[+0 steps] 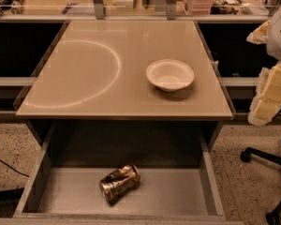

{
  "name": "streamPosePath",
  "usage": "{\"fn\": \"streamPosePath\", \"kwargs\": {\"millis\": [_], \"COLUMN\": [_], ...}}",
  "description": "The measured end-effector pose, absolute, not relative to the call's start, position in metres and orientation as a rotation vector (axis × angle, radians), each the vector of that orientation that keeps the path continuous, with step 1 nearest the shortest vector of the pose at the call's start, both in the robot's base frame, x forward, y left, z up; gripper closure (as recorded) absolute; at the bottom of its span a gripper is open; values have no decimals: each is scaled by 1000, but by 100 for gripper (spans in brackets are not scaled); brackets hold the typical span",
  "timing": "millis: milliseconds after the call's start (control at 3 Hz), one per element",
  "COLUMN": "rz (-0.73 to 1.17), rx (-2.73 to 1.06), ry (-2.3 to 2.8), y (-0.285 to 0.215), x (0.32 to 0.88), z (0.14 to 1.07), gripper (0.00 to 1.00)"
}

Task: Pick orange can from top drawer and place on counter

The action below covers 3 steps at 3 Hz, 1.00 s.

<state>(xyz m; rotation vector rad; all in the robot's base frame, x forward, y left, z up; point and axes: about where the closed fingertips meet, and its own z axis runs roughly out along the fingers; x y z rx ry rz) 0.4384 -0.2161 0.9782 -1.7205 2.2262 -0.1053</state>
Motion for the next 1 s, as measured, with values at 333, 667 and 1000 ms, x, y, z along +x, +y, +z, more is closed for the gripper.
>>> {"fn": "streamPosePath", "kwargs": {"millis": [333, 667, 1000], "rz": [-105, -79, 67], "rx": [-1720, -1704, -1668], "ry": [2226, 2207, 2166], "y": [-216, -213, -205], "x": [438, 436, 434], "z": [978, 975, 940], "gripper": [0, 0, 0]}}
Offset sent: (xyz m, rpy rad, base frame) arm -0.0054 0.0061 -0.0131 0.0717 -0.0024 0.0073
